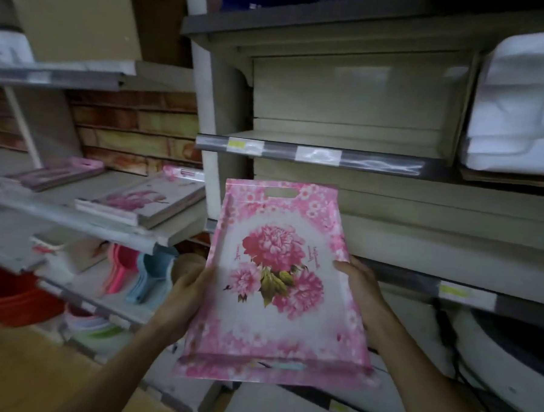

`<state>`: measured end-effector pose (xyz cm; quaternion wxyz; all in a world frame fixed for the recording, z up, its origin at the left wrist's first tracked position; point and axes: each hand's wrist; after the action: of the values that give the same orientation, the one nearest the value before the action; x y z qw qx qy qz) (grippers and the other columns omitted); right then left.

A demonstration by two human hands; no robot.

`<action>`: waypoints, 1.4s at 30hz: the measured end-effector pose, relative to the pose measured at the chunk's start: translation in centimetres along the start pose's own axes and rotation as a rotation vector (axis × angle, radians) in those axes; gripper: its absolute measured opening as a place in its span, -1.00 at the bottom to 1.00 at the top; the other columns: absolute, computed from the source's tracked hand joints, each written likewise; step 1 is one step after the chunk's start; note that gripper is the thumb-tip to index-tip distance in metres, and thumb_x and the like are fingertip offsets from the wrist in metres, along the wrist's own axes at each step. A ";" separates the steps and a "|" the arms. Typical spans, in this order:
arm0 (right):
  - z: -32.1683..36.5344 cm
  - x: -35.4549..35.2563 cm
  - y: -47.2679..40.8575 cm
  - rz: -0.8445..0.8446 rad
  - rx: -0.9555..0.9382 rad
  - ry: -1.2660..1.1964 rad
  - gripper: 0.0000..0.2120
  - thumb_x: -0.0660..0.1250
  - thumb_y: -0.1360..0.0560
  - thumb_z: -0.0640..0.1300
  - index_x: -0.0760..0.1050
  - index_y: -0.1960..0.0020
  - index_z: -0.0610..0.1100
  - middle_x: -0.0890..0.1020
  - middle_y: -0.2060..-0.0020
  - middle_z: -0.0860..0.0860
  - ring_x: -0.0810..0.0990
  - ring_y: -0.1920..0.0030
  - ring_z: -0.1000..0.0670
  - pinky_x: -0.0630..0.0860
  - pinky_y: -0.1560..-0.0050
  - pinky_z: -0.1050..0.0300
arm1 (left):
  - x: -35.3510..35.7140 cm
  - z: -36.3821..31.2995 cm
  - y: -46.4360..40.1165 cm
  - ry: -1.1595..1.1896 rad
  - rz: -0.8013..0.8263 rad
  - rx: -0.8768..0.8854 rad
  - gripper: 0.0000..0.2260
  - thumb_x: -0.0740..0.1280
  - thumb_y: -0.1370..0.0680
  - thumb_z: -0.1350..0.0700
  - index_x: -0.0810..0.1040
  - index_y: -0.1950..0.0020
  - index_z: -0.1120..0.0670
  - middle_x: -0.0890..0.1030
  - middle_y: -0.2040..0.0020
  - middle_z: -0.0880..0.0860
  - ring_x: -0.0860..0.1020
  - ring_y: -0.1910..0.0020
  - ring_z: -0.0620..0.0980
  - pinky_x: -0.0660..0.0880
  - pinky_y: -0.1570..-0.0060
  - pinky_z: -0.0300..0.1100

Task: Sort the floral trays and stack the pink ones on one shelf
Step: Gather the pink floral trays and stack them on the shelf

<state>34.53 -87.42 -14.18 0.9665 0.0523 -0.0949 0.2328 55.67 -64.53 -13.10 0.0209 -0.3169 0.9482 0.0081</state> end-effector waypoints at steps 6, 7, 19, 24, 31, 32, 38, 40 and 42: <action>-1.2 9.0 -0.8 0.186 -0.011 -0.009 -0.79 0.32 -0.52 -0.27 0.64 -0.08 -0.07 0.75 0.22 0.01 0.73 0.24 -0.03 0.57 0.26 0.20 | -7.3 1.3 2.3 -0.014 -0.197 0.024 -0.70 0.24 -0.61 -0.03 0.52 -0.20 0.14 0.71 0.00 0.16 0.70 0.08 0.17 0.64 0.11 0.06; -1.4 10.7 -0.8 0.199 -0.014 -0.009 -0.77 0.32 -0.52 -0.28 0.64 -0.11 -0.10 0.75 0.23 0.02 0.72 0.24 -0.03 0.57 0.25 0.20 | -8.8 1.7 2.5 -0.010 -0.231 0.031 -0.71 0.24 -0.61 -0.02 0.53 -0.20 0.14 0.71 0.00 0.17 0.70 0.07 0.17 0.64 0.07 0.09; -4.0 30.0 -1.0 0.360 -0.010 0.034 -0.74 0.37 -0.49 -0.21 0.66 -0.13 -0.03 0.72 -0.03 -0.09 0.69 -0.04 -0.17 0.57 -0.18 -0.14 | -25.7 2.6 3.0 -0.102 -0.491 0.104 -0.75 0.25 -0.62 -0.01 0.54 -0.16 0.12 0.68 0.00 0.10 0.68 0.11 0.03 0.62 0.21 -0.11; -4.7 37.0 -1.4 0.377 -0.027 0.081 -0.83 0.35 -0.51 -0.17 0.68 -0.01 0.02 0.75 0.10 -0.03 0.70 0.03 -0.17 0.60 -0.09 -0.08 | -32.6 2.1 1.8 -0.114 -0.494 0.111 -0.67 0.24 -0.61 -0.07 0.50 -0.24 0.12 0.67 -0.04 0.09 0.68 0.07 0.06 0.61 0.24 -0.16; -5.3 44.4 -1.5 0.385 -0.082 0.145 -0.78 0.34 -0.54 -0.14 0.62 -0.16 0.00 0.72 -0.02 -0.03 0.69 -0.03 -0.13 0.58 -0.16 -0.10 | -39.9 1.6 -0.8 -0.084 -0.523 0.143 -0.70 0.24 -0.62 -0.01 0.48 -0.26 0.13 0.67 -0.04 0.14 0.69 0.17 0.01 0.60 0.31 -0.19; -5.3 45.2 -1.6 0.394 -0.091 0.146 -0.77 0.33 -0.54 -0.17 0.61 -0.16 0.02 0.71 -0.04 -0.02 0.68 -0.04 -0.12 0.57 -0.17 -0.10 | -40.7 1.6 -1.3 -0.073 -0.529 0.143 -0.70 0.23 -0.63 0.00 0.47 -0.28 0.14 0.67 -0.03 0.14 0.69 0.17 0.02 0.59 0.33 -0.21; -5.5 49.2 -4.1 0.412 -0.156 0.178 -0.62 0.26 -0.55 -0.30 0.51 -0.30 0.00 0.69 -0.08 -0.02 0.68 -0.04 -0.10 0.61 -0.03 -0.03 | -44.0 0.7 -5.9 -0.088 -0.541 0.127 -0.72 0.20 -0.64 0.02 0.45 -0.28 0.13 0.65 -0.03 0.11 0.65 0.15 0.01 0.58 0.39 -0.28; -5.4 50.3 -5.4 0.391 -0.168 0.182 -0.61 0.26 -0.55 -0.33 0.50 -0.28 0.03 0.69 0.00 0.05 0.68 0.01 -0.06 0.59 0.06 0.06 | -45.1 0.2 -8.2 -0.125 -0.544 0.120 -0.72 0.19 -0.64 0.01 0.43 -0.29 0.12 0.64 0.00 0.11 0.64 0.16 0.02 0.60 0.39 -0.19; -5.2 51.3 -6.9 0.373 -0.196 0.189 -0.60 0.25 -0.54 -0.34 0.50 -0.27 0.04 0.68 0.04 0.10 0.67 0.04 -0.02 0.57 0.11 0.11 | -46.0 -0.3 -10.8 -0.165 -0.537 0.128 -0.71 0.19 -0.64 0.00 0.40 -0.30 0.11 0.63 0.03 0.10 0.62 0.17 0.04 0.62 0.35 -0.09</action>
<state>83.40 -70.21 -8.96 0.9117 -0.0822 -0.0339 0.4010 98.85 -45.52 -10.76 0.1193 -0.5529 0.8241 -0.0321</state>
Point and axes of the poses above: each hand's wrist, its own y-axis away from the middle knuckle, its own x-axis out of the palm, z = x × y
